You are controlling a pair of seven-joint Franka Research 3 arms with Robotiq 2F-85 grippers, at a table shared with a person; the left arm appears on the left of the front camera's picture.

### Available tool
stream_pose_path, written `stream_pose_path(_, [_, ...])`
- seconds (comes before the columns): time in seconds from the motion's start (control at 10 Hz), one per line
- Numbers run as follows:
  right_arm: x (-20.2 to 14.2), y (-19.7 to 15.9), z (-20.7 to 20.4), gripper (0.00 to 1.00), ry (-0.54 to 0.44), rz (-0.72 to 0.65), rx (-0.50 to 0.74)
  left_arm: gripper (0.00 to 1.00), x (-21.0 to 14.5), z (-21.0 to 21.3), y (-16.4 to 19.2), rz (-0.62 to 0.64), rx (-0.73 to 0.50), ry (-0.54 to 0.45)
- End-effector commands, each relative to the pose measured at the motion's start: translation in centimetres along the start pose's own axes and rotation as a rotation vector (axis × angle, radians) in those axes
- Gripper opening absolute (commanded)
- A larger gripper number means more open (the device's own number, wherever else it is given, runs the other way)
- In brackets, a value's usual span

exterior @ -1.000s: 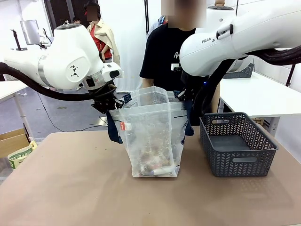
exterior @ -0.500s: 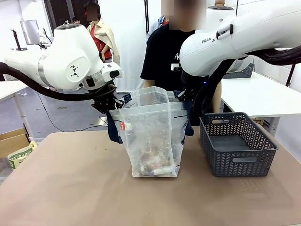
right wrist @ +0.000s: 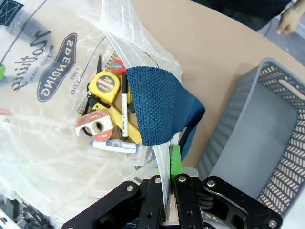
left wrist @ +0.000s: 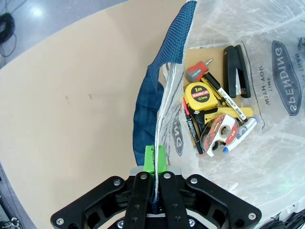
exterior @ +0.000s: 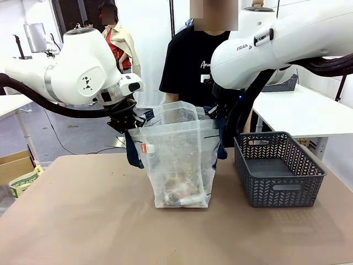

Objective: Transfer purchased items from the store into the shopping bag.
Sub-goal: Move the Reusable shopping bag to the right side of the table.

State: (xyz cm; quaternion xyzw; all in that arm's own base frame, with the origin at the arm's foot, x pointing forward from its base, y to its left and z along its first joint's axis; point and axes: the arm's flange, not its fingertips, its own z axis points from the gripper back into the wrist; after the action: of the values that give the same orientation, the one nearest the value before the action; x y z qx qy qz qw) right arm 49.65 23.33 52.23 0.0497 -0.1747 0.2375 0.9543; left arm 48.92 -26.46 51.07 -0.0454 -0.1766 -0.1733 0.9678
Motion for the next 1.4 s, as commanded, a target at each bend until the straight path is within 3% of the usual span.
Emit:
stream_pose_path(0.0, [0.0, 0.0, 0.0, 0.00, 0.000, 0.000, 0.000, 0.00, 0.0, 0.0, -0.2, 0.006, 0.005, 0.017])
stream_pose_path(0.4, [0.7, 1.4, 0.2, 0.00, -0.022, -0.162, 0.032, 0.00, 0.2, 0.6, -1.5, 0.032, -0.007, 0.019])
stream_pose_path(1.1, [2.1, 4.5, -1.0, 0.00, 0.066, -0.548, 0.004, 0.00, 2.0, 1.1, -2.3, 0.133, 0.016, 0.009])
stream_pose_path(1.2, [2.2, 3.6, -0.9, 0.00, 0.084, -0.469, 0.008, 0.00, 2.4, 0.8, -1.6, 0.193, 0.020, 0.044])
stream_pose_path(1.3, [1.2, 3.5, -0.8, 0.00, 0.036, -0.484, 0.020, 0.00, 1.0, 0.9, -1.8, 0.087, -0.011, 0.004])
